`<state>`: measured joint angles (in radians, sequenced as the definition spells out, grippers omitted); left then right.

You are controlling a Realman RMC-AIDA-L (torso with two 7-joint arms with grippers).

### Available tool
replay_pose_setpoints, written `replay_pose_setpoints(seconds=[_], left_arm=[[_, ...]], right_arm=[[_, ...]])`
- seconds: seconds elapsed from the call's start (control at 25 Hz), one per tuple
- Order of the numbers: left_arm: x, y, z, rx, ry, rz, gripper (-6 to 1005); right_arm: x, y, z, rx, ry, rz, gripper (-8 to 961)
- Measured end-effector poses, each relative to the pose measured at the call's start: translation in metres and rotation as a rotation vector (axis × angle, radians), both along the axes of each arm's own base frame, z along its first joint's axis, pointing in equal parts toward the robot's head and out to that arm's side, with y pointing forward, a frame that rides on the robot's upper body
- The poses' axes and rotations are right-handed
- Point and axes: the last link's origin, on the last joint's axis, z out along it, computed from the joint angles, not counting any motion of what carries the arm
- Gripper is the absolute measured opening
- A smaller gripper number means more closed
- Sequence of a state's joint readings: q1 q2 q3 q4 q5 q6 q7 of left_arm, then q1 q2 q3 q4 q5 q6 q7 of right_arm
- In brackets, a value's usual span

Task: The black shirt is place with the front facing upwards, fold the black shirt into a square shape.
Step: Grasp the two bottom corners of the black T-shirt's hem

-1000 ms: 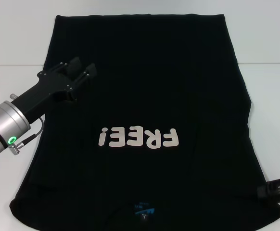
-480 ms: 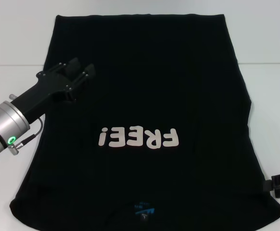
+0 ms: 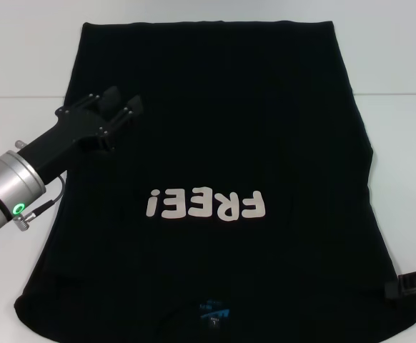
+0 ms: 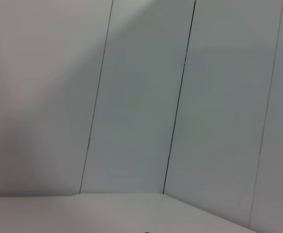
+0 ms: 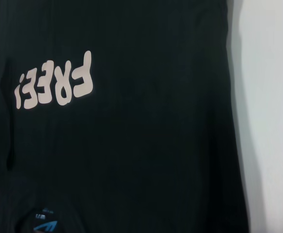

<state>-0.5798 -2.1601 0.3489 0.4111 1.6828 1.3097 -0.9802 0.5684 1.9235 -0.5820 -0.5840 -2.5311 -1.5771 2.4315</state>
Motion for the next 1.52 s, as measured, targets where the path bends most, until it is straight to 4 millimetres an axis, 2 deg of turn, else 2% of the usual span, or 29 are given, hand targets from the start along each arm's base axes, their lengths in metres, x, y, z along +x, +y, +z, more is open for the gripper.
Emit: replay_pose_setpoints(seconds=[0.68, 1.12, 1.32, 1.52], left_arm=[[-0.003, -0.002, 0.0, 0.002, 0.0, 0.011, 481], [-0.005, -0.003, 0.002, 0.01, -0.006, 0.02, 480], [-0.006, -0.003, 0.002, 0.01, -0.006, 0.021, 480], [-0.007, -0.005, 0.001, 0.008, -0.01, 0.025, 480]], right_arm=[[-0.009, 0.002, -0.009, -0.023, 0.013, 0.061, 598], [-0.01, 0.003, -0.008, -0.025, 0.016, 0.064, 275], [-0.009, 0.002, -0.008, -0.024, 0.018, 0.061, 83], [-0.008, 0.002, -0.006, -0.005, 0.028, 0.058, 59]])
